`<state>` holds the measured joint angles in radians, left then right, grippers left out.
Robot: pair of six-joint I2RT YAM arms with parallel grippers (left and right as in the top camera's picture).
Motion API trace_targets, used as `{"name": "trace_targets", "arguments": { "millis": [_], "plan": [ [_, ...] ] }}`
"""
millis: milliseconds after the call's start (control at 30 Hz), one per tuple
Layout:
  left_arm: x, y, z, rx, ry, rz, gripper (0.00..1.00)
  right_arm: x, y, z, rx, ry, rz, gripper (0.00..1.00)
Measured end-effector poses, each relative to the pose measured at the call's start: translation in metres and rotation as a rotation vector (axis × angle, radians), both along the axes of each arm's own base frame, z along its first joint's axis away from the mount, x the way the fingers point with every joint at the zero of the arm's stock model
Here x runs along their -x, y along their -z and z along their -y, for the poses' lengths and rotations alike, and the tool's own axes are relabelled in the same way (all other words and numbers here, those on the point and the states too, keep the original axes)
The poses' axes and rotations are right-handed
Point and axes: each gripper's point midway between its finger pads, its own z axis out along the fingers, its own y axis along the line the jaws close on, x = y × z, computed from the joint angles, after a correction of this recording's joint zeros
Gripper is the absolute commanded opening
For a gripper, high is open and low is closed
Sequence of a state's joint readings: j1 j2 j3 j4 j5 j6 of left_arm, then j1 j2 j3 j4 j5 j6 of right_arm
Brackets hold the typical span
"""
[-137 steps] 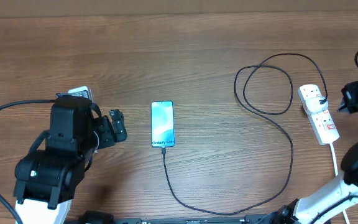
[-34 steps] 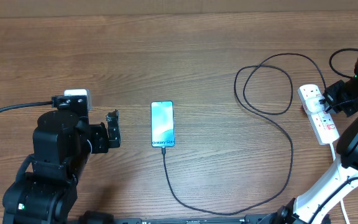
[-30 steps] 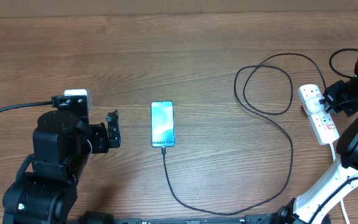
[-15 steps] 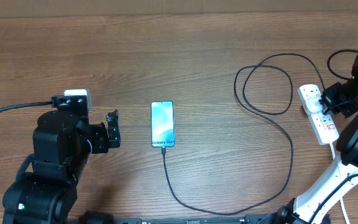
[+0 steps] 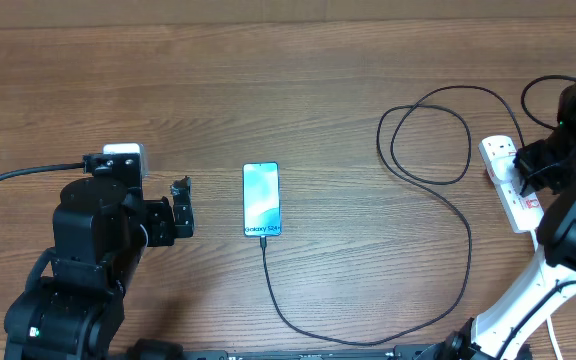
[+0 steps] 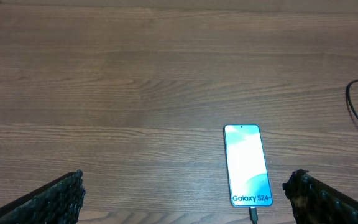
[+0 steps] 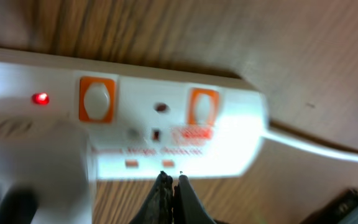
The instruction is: Plug charger to phone and switch on socket
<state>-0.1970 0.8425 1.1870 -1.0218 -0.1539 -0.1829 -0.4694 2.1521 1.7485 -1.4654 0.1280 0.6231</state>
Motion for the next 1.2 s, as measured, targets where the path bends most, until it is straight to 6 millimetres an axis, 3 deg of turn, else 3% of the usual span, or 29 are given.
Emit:
{"name": "trace_targets", "arguments": {
  "millis": [100,267,467,733,1000,1200],
  "plan": [
    [0.0,0.0,0.0,0.0,0.0,0.0,1.0,0.001,-0.032,0.003,0.061,0.022,0.062,0.04],
    [0.0,0.0,0.0,0.0,0.0,0.0,1.0,0.011,-0.104,-0.004,0.149,0.026,0.207,0.04],
    [0.0,0.0,0.0,0.001,-0.001,0.0,0.99,0.035,-0.17,-0.035,0.204,-0.021,0.348,0.04],
    [0.0,0.0,0.0,0.018,-0.014,-0.002,1.0,0.062,-0.24,-0.087,0.208,-0.22,0.607,0.04],
    [0.001,0.001,0.001,0.043,-0.025,-0.005,1.0,0.124,-0.285,-0.115,0.25,-0.3,0.785,0.04],
    [0.005,0.006,0.0,0.037,-0.027,-0.03,0.99,0.151,-0.305,-0.135,0.259,-0.354,0.919,0.04]
  ]
}}
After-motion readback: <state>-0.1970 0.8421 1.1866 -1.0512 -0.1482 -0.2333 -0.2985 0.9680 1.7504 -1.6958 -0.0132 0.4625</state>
